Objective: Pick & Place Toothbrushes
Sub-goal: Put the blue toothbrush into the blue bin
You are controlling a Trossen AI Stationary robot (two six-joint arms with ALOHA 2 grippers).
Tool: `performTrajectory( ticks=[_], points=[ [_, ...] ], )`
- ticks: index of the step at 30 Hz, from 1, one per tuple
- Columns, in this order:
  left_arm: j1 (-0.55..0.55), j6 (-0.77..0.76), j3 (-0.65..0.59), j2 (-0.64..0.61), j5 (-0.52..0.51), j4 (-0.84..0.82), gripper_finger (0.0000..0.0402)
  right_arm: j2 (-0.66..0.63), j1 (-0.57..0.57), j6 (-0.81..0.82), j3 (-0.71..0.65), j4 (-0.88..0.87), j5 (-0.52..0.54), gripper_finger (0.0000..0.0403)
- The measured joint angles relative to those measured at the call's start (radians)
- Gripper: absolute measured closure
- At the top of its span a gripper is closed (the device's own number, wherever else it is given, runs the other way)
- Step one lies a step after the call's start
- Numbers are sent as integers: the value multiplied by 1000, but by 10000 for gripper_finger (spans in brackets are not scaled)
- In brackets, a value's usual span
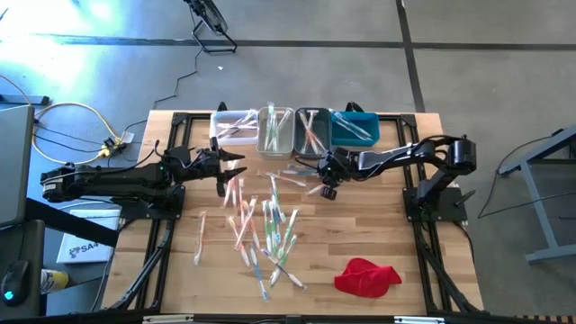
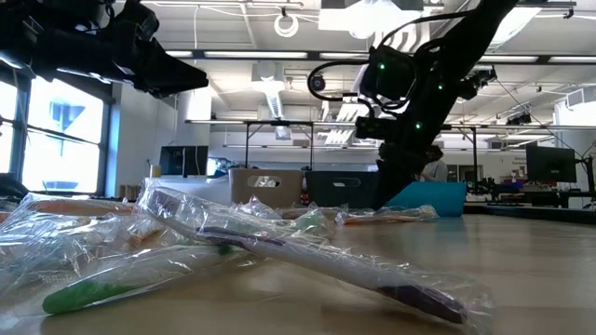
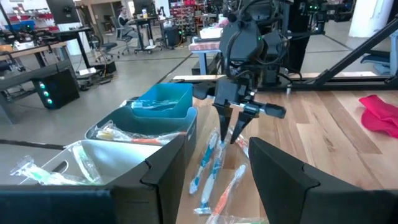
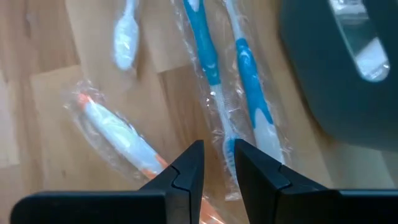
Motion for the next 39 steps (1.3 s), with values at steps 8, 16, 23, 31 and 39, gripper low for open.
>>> performTrajectory(
  ticks=[8,16,23,31,39],
  points=[
    [0,0,0,0,-28,-2,230,0,5,0,0,31,-28,322],
    [0,1,0,0,-28,-2,230,-3,23,-2,0,72,-14,322],
    [0,2,0,0,-55,-2,230,-3,27,-18,0,68,7,322],
    [0,2,0,0,-59,-2,230,-4,27,-18,0,68,68,295],
    [0,1,0,0,-62,-2,230,-4,27,-16,0,61,28,240]
  ],
)
